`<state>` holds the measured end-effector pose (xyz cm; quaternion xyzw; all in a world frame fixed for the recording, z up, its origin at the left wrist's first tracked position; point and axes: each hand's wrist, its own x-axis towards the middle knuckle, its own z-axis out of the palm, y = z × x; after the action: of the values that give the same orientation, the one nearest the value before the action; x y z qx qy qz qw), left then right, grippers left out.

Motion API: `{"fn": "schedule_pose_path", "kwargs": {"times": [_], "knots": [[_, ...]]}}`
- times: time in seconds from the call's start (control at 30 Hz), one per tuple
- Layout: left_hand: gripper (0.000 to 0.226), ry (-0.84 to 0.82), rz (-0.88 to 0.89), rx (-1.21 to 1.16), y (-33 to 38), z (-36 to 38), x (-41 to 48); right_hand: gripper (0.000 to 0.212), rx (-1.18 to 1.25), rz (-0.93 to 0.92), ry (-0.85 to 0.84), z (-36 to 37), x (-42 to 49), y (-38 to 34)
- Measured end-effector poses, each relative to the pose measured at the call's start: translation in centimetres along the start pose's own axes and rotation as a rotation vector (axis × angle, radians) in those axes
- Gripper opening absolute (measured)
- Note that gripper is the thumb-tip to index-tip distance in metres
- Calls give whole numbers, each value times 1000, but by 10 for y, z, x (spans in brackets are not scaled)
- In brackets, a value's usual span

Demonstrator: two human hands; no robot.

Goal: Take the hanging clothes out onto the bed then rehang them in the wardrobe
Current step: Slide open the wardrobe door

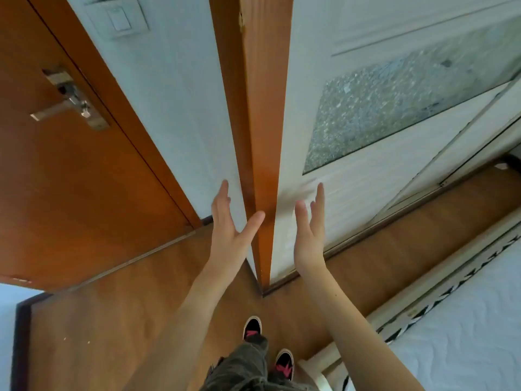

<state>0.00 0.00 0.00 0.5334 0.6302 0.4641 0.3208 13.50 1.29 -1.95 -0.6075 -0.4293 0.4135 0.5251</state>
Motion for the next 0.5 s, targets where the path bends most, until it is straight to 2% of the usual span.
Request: {"fn": "schedule_pose_path", "kwargs": {"times": [0.07,0.13,0.27,0.5], "knots": [[79,56,166,-1,15,-3,18,72,40,-38,1,16,6,-9],[80,33,282,-4,24,-4,35,84,71,-30,10,30,9,-15],[86,17,324,-68,24,0,44,97,27,-79,89,39,19,-8],[89,49,385,-89,16,-1,49,87,-41,-129,187,25,49,-1]]}}
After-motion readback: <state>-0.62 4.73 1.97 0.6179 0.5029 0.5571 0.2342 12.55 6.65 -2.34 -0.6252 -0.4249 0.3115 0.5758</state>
